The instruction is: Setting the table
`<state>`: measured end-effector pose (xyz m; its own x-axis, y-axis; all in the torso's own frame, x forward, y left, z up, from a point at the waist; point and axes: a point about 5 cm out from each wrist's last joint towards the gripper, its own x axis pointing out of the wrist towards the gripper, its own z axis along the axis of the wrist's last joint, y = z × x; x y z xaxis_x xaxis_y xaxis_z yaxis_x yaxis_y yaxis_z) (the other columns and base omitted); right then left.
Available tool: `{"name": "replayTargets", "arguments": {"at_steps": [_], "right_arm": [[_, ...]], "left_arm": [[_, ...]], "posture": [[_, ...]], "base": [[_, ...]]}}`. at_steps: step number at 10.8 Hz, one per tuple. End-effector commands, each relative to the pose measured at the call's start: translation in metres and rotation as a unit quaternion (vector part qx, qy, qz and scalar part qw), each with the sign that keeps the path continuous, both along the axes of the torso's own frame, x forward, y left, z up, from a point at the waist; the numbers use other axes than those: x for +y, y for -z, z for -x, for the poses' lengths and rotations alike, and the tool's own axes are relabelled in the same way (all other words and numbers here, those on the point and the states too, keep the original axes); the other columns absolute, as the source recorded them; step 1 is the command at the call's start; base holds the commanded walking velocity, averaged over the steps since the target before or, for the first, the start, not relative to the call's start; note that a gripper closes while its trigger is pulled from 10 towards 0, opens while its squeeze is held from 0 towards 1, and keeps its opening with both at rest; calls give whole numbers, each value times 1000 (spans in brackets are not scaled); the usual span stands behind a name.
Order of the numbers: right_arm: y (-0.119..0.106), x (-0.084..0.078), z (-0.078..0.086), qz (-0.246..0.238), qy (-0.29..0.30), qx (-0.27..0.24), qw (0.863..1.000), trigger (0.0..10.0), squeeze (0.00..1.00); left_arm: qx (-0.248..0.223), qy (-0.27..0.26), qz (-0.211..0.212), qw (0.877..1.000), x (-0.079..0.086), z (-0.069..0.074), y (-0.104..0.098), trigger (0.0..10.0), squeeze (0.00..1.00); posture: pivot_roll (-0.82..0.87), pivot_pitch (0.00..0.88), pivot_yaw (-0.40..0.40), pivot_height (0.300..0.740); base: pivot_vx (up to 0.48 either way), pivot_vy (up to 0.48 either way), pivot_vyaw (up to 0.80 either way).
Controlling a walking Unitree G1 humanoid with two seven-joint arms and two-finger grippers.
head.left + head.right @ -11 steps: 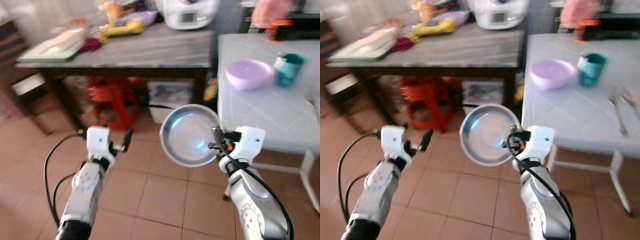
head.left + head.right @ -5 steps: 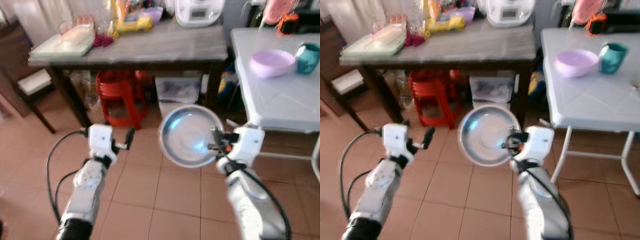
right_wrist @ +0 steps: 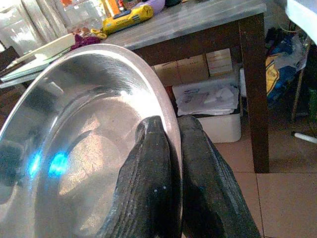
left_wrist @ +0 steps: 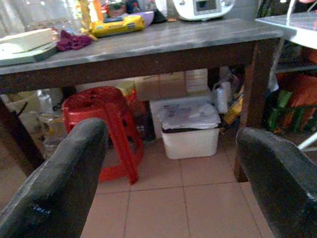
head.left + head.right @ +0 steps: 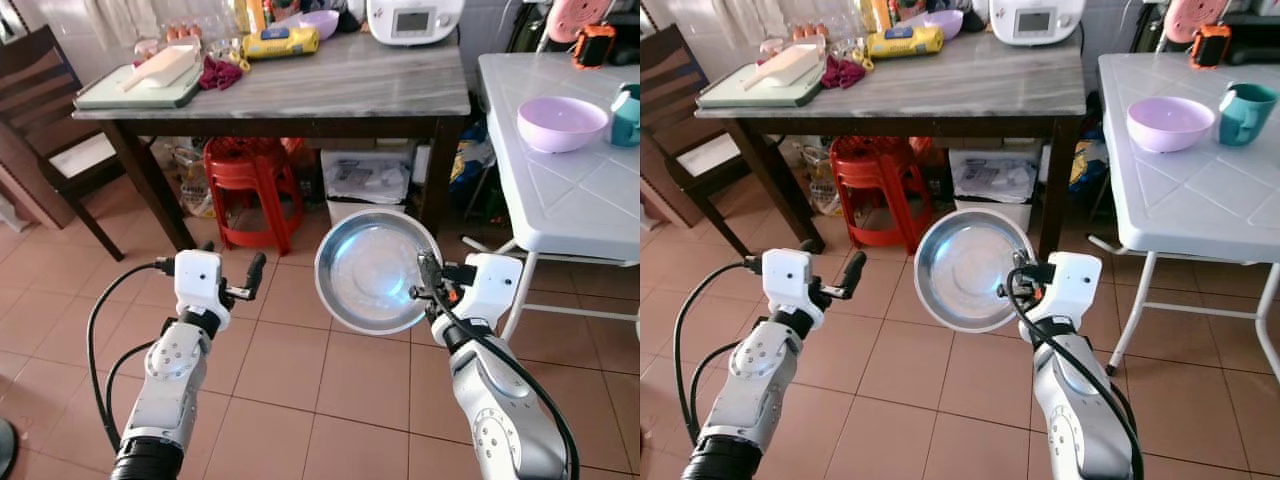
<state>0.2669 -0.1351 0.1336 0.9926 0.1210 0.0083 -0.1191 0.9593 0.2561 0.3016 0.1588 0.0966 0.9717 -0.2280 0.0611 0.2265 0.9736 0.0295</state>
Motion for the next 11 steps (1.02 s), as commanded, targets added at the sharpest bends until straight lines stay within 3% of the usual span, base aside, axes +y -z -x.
{"name": "replayTargets", "arguments": {"at_steps": [1, 11], "right_arm": [[-4, 4, -1, -3, -5, -13, 1000, 10000, 0], [-2, 2, 1, 10, -5, -11, 1000, 10000, 0]], "left_arm": [[-11, 11, 13, 1000, 1, -1, -6, 10000, 0], [-14, 29, 13, 999, -5, 0, -5, 10000, 0]], "posture": [[-101, 38, 121, 740], [-107, 46, 118, 740]], "base": [[0, 0, 0], [299, 0, 0]]}}
